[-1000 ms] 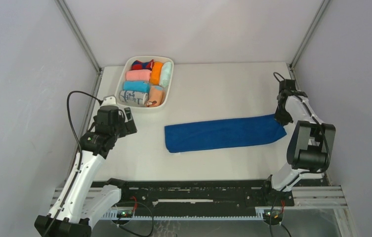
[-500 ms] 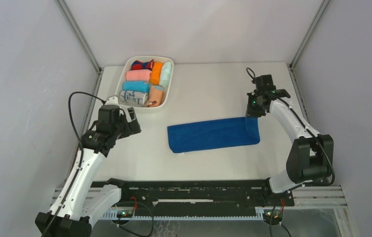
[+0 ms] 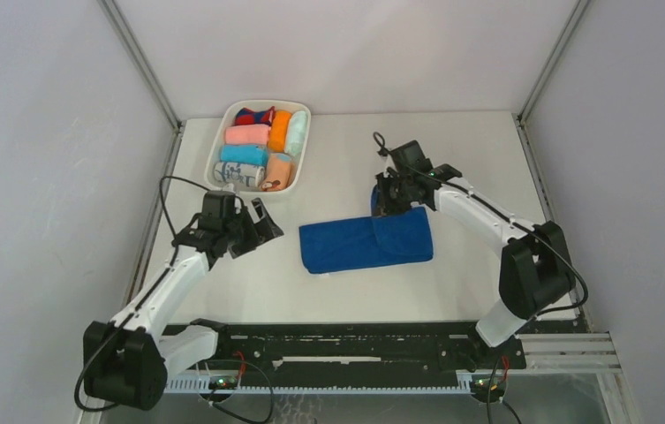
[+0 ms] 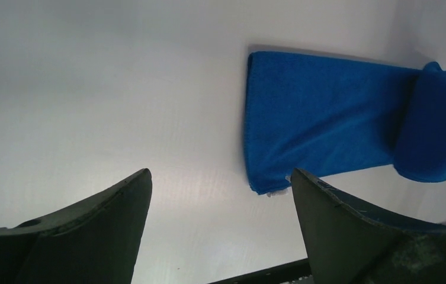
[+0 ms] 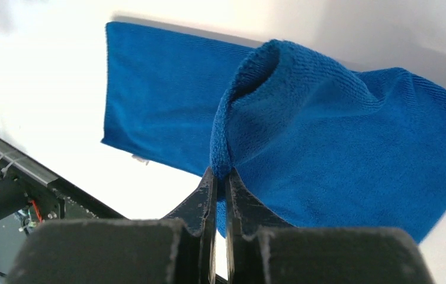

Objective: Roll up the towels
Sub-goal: Fold the towel at the center of the board.

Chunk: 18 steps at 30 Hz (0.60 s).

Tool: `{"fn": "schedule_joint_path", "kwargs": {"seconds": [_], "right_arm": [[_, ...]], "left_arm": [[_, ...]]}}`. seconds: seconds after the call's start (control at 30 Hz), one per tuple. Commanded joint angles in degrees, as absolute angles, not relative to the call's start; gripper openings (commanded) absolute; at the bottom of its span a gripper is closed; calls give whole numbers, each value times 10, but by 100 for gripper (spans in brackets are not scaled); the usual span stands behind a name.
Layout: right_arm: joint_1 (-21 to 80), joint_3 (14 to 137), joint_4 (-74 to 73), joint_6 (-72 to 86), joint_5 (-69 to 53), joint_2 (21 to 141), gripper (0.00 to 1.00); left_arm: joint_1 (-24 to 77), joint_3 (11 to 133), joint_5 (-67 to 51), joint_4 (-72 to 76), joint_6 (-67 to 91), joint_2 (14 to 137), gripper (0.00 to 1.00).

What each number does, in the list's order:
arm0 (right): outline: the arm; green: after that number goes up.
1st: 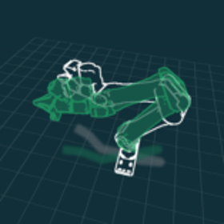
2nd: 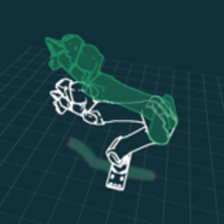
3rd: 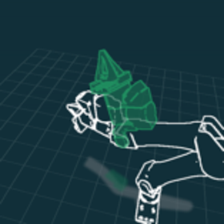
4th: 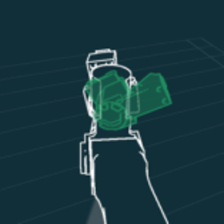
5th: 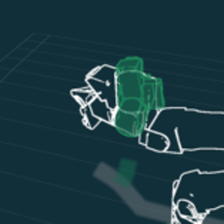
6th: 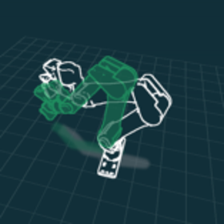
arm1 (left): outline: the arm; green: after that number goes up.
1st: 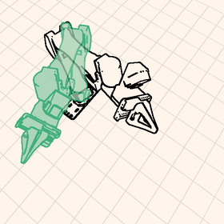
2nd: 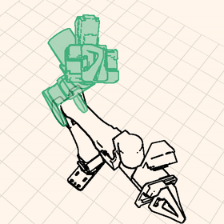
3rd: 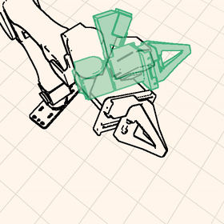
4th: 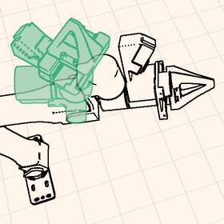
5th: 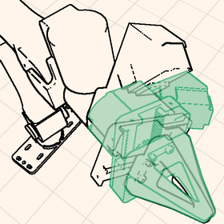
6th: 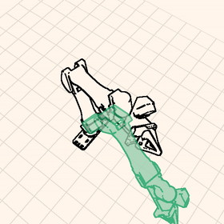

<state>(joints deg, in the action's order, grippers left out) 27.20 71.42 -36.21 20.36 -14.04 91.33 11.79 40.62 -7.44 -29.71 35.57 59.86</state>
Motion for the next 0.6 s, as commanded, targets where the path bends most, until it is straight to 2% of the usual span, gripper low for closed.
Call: {"fn": "schedule_joint_path", "kwargs": {"seconds": [0.0,0.13,0.57], "right_arm": [[310,743,-313,237,-171,930,0],[338,752,-296,258,-181,954,0],[398,815,-328,296,-183,1047,0]], "left_arm": [[128,387,-149,-185,418,647,90],[144,390,-160,-151,436,706,87],[192,392,-171,-80,470,836,57]]}}
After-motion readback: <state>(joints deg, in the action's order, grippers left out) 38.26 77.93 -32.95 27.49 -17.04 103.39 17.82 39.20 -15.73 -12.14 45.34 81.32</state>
